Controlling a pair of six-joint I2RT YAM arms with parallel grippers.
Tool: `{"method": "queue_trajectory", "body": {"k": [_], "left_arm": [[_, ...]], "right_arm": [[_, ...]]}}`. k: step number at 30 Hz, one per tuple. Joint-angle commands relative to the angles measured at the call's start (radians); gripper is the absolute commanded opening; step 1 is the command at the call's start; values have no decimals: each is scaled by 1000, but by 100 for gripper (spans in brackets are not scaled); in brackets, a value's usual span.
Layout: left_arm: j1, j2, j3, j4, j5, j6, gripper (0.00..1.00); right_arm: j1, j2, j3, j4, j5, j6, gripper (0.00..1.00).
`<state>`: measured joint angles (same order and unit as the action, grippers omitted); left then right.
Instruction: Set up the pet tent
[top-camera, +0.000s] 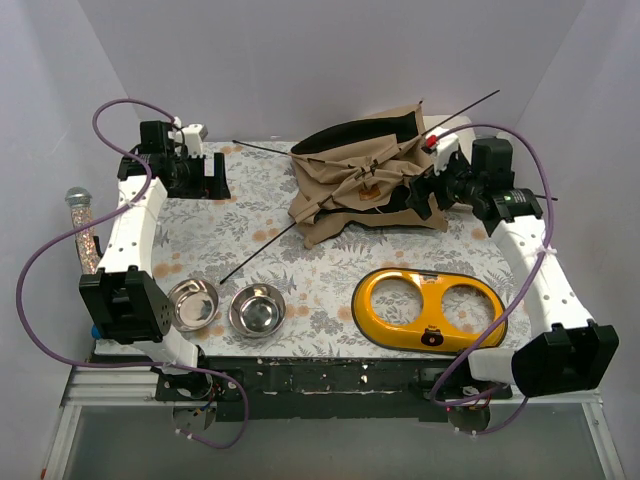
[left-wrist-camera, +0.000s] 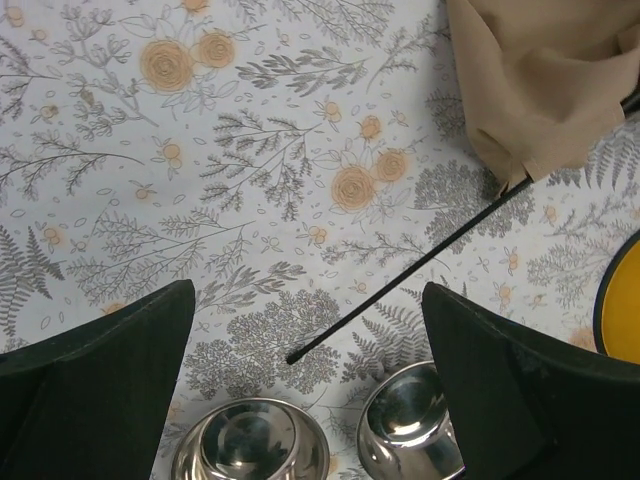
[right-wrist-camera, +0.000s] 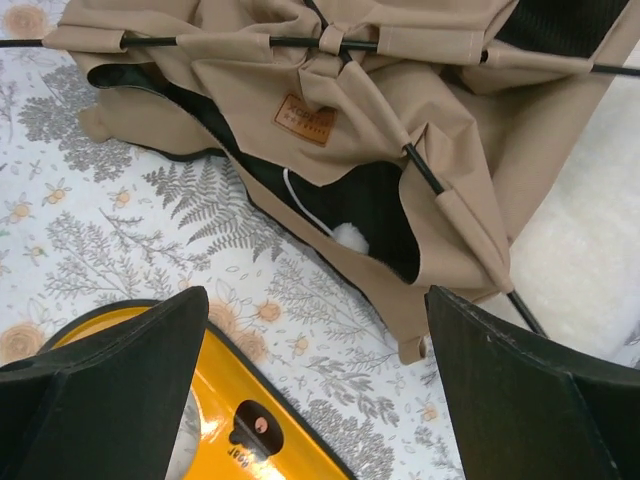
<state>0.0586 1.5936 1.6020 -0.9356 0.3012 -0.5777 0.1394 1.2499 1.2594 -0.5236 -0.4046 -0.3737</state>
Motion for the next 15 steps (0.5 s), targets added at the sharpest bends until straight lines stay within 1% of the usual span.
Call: {"method": "queue_trajectory", "body": {"k": [1, 3, 5, 8, 9, 12, 15], "left_arm": [[-35, -43, -8, -64, 101, 136, 98], [-43, -44, -30, -66, 102, 145, 98], [-43, -60, -48, -59, 133, 165, 98], [-43, -78, -76, -37, 151, 174, 98], [-78, -80, -82, -34, 150, 176, 98], [-86, -78, -100, -40, 145, 188, 98], [-92, -86, -131, -48, 138, 208, 98]], "right_arm": [[75, 63, 98, 48, 142, -103, 97], [106, 114, 132, 43, 202, -166, 97], [127, 175, 170, 39, 251, -217, 97], [137, 285, 248, 31, 285, -254, 97], [138, 328, 271, 33, 296, -260, 97], [140, 440, 353, 33, 328, -287, 97], [141, 564, 448, -4, 326, -310, 96]]}}
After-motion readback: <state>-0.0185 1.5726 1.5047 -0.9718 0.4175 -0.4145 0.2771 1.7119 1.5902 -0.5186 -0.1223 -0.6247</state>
